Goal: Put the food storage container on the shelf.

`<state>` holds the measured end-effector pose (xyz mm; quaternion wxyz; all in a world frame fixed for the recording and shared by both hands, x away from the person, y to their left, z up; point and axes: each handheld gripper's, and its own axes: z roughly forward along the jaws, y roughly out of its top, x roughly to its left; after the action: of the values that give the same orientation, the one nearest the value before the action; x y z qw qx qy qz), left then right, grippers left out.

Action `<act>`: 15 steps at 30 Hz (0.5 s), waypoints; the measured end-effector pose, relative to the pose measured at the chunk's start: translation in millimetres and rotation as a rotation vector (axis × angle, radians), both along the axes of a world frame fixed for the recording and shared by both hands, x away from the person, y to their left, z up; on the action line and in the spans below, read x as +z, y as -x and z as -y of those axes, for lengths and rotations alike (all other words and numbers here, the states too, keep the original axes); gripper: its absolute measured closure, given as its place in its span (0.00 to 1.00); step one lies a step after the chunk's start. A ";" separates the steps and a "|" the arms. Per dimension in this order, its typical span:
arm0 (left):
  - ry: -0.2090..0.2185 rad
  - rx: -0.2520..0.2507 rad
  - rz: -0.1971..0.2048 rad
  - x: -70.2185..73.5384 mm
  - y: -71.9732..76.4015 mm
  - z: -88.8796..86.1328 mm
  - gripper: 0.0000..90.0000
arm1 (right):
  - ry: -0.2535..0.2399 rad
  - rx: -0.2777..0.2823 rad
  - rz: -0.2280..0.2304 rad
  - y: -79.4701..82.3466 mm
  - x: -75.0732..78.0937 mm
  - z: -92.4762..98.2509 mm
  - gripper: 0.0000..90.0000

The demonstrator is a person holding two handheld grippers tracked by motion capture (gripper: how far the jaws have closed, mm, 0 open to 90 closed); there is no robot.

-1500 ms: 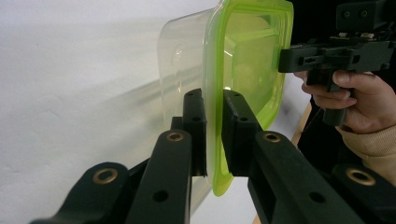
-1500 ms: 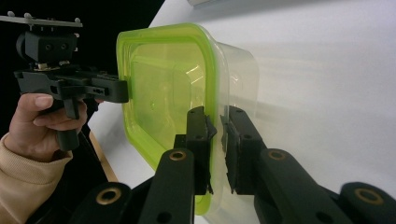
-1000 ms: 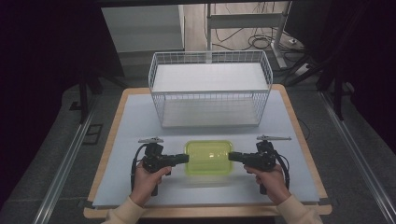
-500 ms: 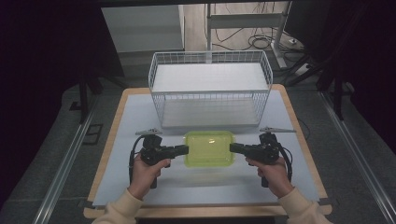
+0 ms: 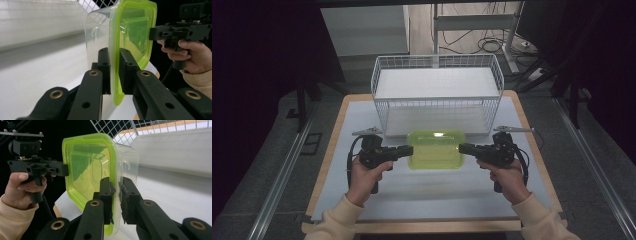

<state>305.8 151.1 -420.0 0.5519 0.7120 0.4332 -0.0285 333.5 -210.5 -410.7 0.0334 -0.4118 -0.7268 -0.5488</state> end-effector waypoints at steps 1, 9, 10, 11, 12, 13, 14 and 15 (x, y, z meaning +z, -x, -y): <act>0.001 0.001 0.002 1.7 -0.2 -0.2 0.90 | 0.002 0.001 0.005 -0.6 2.4 -0.4 0.89; 0.012 0.003 0.024 11.3 -2.5 -1.6 0.90 | 0.016 0.006 0.038 -3.8 18.5 -2.5 0.89; 0.015 0.005 0.028 14.2 -3.2 -1.9 0.90 | 0.016 0.007 0.043 -4.2 20.4 -2.8 0.89; 0.018 0.006 0.030 15.5 -3.8 -2.0 0.90 | 0.016 0.006 0.043 -4.6 22.3 -3.0 0.89; 0.018 0.005 0.032 16.8 -4.3 -2.0 0.90 | 0.017 0.008 0.047 -5.3 24.0 -3.1 0.89; 0.018 0.007 0.035 18.1 -5.0 -1.9 0.90 | 0.018 0.009 0.051 -6.2 25.6 -3.2 0.89; 0.018 0.007 0.035 18.1 -5.0 -1.9 0.90 | 0.018 0.009 0.051 -6.2 25.6 -3.2 0.89; 0.016 0.007 0.037 20.7 -6.7 -1.8 0.90 | 0.022 0.008 0.055 -8.2 28.9 -3.4 0.89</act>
<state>312.4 153.0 -399.3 0.5655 0.7064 0.4254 -0.0167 341.8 -207.1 -381.9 0.0114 -0.3940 -0.7350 -0.5518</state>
